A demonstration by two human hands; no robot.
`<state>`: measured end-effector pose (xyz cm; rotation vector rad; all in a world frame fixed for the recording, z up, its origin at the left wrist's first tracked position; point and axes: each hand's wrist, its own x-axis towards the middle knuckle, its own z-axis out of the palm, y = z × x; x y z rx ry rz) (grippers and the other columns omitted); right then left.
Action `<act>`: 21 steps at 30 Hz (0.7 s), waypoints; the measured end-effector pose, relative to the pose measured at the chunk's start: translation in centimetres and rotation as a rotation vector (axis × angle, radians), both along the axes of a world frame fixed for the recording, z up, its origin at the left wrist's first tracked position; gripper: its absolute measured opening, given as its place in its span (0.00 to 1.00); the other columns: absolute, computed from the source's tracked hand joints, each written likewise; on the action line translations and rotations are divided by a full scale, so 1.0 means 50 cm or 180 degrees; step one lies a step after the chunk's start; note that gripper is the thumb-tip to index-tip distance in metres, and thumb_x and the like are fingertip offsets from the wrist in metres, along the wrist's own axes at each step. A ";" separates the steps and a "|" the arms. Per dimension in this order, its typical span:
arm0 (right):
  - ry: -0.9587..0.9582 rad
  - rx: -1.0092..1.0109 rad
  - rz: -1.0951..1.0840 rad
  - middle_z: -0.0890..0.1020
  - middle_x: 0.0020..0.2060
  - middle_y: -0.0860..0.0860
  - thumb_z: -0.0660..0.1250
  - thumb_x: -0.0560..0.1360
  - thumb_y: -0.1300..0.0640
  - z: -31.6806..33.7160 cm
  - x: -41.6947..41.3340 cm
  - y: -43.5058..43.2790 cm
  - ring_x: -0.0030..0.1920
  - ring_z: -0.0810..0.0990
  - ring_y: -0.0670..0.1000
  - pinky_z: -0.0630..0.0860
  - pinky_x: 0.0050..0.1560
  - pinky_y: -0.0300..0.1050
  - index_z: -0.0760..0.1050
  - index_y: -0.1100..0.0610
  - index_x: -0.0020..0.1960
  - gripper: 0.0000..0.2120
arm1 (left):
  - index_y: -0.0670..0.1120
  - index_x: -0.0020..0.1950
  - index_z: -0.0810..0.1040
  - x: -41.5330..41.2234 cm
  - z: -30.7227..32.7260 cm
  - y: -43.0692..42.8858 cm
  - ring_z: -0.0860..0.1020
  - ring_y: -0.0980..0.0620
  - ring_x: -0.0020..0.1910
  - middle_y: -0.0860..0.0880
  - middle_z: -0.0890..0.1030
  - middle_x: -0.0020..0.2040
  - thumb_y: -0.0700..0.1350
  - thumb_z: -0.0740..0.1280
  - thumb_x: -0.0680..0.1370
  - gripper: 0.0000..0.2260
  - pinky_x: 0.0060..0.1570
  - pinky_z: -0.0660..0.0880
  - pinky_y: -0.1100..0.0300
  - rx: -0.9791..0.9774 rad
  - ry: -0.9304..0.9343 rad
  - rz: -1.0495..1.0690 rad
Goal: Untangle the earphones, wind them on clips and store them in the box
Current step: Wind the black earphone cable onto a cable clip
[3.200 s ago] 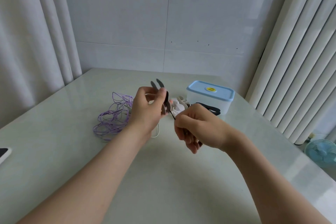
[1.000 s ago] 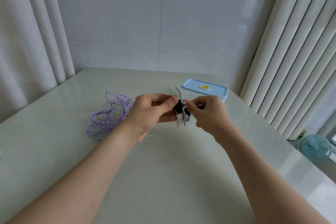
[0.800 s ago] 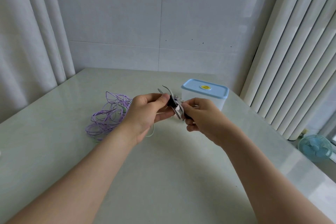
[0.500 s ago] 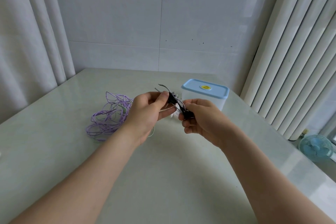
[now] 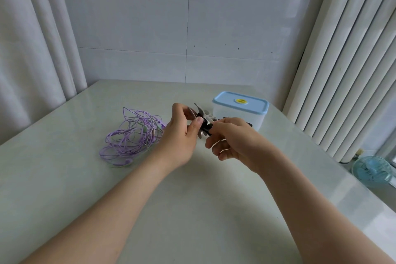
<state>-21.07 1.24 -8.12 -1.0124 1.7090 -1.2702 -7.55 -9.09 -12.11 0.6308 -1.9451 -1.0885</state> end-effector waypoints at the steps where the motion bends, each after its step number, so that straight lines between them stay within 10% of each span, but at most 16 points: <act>1: 0.0080 0.0006 0.0049 0.85 0.38 0.58 0.65 0.82 0.59 -0.001 0.000 0.001 0.34 0.78 0.54 0.76 0.33 0.45 0.77 0.63 0.54 0.07 | 0.52 0.57 0.65 -0.002 0.002 0.003 0.84 0.45 0.49 0.52 0.79 0.54 0.56 0.62 0.83 0.11 0.58 0.80 0.37 -0.0065 -0.0025 -0.0012; 17: 0.0621 -0.0434 0.0103 0.86 0.36 0.59 0.68 0.79 0.61 -0.008 -0.012 0.003 0.33 0.81 0.53 0.77 0.33 0.45 0.82 0.60 0.41 0.10 | 0.49 0.57 0.60 -0.023 0.009 0.032 0.77 0.54 0.40 0.53 0.77 0.46 0.41 0.73 0.76 0.22 0.42 0.78 0.57 -0.0330 -0.0166 -0.0431; 21: 0.0834 -0.0816 -0.0163 0.87 0.36 0.57 0.69 0.76 0.59 -0.010 -0.020 0.001 0.34 0.80 0.49 0.76 0.34 0.47 0.85 0.58 0.39 0.10 | 0.49 0.57 0.58 -0.042 0.025 0.033 0.77 0.52 0.40 0.53 0.76 0.45 0.42 0.74 0.74 0.24 0.45 0.80 0.49 -0.0204 -0.0172 -0.0363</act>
